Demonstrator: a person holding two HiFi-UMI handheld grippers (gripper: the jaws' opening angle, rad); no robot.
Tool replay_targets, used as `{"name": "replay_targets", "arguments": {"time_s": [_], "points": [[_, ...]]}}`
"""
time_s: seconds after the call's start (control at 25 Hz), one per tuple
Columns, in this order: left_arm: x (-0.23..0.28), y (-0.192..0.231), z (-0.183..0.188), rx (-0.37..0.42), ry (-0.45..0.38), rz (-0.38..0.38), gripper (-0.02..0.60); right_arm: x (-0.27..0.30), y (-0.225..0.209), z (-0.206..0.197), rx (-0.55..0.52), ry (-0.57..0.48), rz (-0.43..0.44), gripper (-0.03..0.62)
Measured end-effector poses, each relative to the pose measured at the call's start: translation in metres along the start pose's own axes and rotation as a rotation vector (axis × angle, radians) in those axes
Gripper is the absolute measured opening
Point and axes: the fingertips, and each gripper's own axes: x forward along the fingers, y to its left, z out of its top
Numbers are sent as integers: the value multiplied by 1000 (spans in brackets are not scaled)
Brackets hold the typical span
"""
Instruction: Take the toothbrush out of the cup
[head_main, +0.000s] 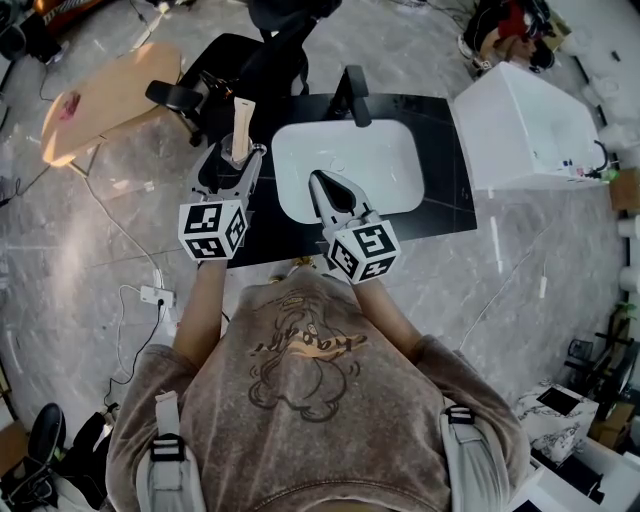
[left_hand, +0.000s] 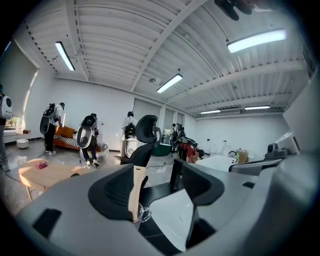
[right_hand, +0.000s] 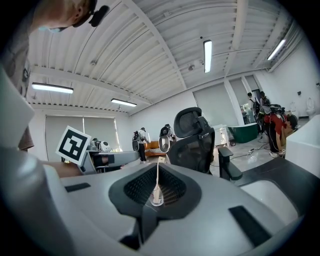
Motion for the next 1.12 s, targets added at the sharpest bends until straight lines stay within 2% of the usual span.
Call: {"name": "replay_targets", "arguments": {"time_s": [0.44,0.8,1.12], "points": [[67,37,-38,70,107,4,299,16,2,-5,-5,11,20,21],[114,67,-90,31,245,51,299,21,-9,-3,-5,17,1,21],[118,75,-104,38,292,58,299,21,-12,-5,1,25,0,21]]}}
